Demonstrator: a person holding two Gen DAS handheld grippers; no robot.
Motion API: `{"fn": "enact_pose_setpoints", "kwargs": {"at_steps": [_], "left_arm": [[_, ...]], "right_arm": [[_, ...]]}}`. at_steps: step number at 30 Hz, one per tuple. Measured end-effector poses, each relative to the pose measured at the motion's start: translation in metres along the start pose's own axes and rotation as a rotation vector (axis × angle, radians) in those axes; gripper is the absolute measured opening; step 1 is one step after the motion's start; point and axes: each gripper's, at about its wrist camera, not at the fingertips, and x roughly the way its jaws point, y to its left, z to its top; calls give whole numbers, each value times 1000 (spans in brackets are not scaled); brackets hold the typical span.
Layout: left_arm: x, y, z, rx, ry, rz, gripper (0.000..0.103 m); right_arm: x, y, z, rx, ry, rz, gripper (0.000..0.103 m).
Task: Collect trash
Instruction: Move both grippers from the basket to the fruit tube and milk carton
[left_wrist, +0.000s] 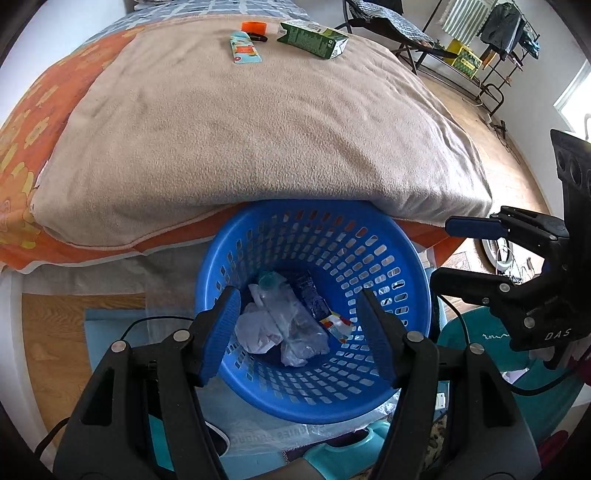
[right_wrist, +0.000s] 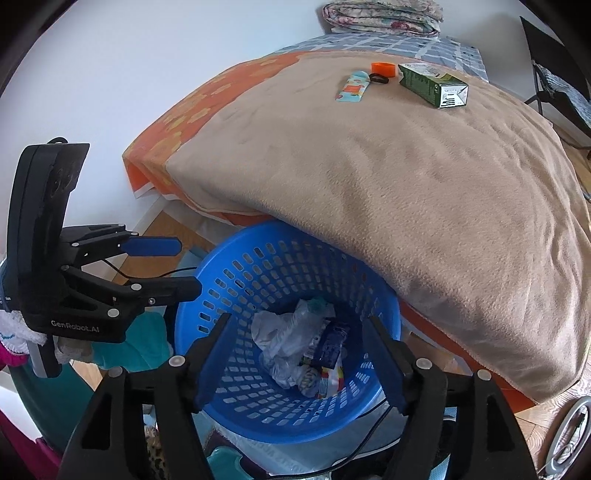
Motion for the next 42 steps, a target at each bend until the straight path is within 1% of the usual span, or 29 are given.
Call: {"fn": "enact_pose_setpoints", "kwargs": {"at_steps": [7,10,15,23,28,35,42], "left_arm": [[-4,0,8,-7,-19,-4,67],[-8,2,14,-18,-32,-6,67],[-13,9,25,-48,-57,-7,67],[-20,16,46,-71,-93,-6,67],[-27,17,67,-71,-127,5,67],[-31,26,95,-123,-160,-7,67],[-29,28,121,-139,-178,-4,67]], "right_arm": [[-5,-3,2,18,-23,1,79],[-8,-4,5,25,-37,-1,82],[-13,-8,10,43,-61,-4,85],[-24,-15,21,58,-97,-47,87],[-32,-17,33,49,-121,-91,87],[-46,-23,54,31,-170,-153,88],[-55,-30,70,42,-201,-162,88]]}}
